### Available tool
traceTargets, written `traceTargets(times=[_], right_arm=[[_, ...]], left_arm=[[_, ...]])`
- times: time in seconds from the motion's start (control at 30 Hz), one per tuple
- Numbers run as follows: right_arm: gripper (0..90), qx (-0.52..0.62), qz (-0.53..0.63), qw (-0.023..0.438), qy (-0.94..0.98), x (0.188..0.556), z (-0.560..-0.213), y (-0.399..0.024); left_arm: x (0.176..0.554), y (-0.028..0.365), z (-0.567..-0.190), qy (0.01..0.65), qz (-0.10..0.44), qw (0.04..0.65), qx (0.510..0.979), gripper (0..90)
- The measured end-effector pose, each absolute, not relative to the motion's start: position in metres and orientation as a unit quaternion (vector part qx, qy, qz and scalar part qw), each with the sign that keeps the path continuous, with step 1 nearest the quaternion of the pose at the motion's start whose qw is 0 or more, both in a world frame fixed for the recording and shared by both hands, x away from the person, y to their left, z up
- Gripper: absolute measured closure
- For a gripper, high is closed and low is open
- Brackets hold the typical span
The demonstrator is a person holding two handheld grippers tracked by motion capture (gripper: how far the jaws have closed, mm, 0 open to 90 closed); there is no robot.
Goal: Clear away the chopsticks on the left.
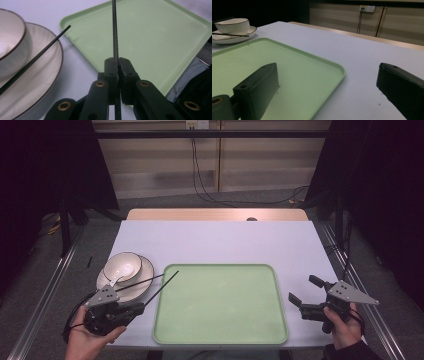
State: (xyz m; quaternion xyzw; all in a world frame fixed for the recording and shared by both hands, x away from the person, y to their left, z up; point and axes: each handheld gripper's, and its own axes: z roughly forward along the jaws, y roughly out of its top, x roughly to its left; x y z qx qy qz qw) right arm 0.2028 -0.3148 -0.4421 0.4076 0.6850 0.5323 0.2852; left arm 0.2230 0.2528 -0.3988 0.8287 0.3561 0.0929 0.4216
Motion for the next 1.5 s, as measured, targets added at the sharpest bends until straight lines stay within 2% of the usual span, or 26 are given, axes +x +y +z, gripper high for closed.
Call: traceTargets(times=[0.27,0.5,0.87,1.17,1.5], right_arm=[[3.7,0.407,0.532,0.286,0.685,0.203,-0.442,-0.314],[3.7,0.403,0.532,0.283,0.689,0.203,-0.442,-0.314],[3.7,0.403,0.533,0.281,0.689,0.204,-0.442,-0.313],[3.7,0.405,0.531,0.284,0.688,0.204,-0.443,-0.313],[3.7,0.404,0.53,0.283,0.69,0.205,-0.443,-0.313]], left_arm=[[0.223,0.231,-0.402,0.386,0.089,0.421,0.816,85.7],[0.234,0.212,-0.413,0.456,0.084,0.418,0.781,85.7],[0.25,0.186,-0.43,0.52,0.093,0.373,0.763,85.7],[0.252,0.176,-0.442,0.54,0.092,0.369,0.751,85.7],[0.264,0.172,-0.461,0.575,0.095,0.323,0.746,85.4]])
